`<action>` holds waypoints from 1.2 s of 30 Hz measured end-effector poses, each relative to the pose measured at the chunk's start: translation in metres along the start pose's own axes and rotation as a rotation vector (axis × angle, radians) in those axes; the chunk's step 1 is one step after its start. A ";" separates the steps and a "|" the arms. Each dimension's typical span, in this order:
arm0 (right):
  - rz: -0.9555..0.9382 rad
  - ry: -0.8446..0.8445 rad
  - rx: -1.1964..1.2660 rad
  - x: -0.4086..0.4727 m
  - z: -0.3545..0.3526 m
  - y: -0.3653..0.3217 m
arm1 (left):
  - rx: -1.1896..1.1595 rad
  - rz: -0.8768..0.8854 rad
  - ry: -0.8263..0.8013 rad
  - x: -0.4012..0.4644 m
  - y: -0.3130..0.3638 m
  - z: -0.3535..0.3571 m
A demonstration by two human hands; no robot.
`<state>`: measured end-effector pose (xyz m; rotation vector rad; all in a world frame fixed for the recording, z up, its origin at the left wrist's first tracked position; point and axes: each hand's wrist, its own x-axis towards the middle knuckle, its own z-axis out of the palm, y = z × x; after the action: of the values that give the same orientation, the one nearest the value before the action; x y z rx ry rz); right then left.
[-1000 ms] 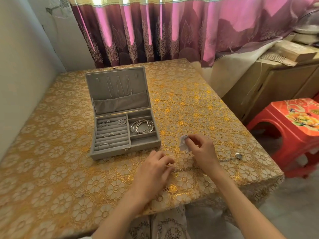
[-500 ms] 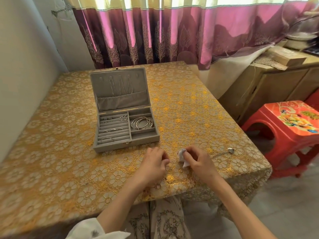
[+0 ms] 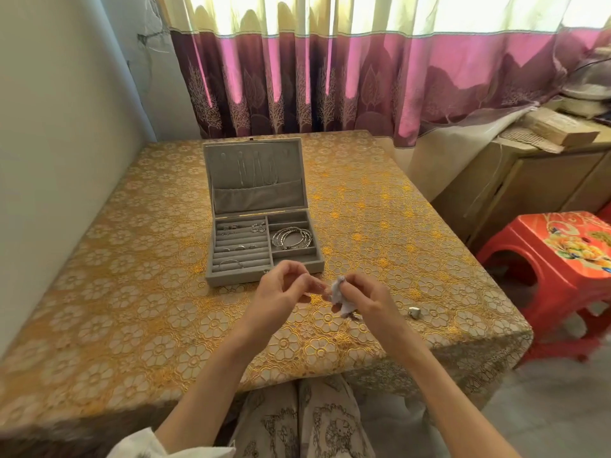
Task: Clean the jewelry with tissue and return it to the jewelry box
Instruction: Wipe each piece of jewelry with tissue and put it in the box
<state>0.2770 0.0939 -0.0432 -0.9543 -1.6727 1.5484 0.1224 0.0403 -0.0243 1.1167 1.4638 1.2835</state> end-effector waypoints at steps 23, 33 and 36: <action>0.018 -0.088 0.117 0.010 0.027 -0.022 | 0.399 -0.069 -0.009 -0.023 0.004 -0.064; 0.080 -0.069 0.010 0.009 0.036 -0.012 | 0.890 0.080 -0.013 -0.020 0.020 -0.069; 0.082 -0.049 -0.001 0.009 0.037 -0.012 | 1.013 0.116 0.089 -0.017 0.022 -0.071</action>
<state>0.2401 0.0823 -0.0346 -1.0046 -1.6866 1.6371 0.0586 0.0098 0.0047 1.8006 2.2247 0.6112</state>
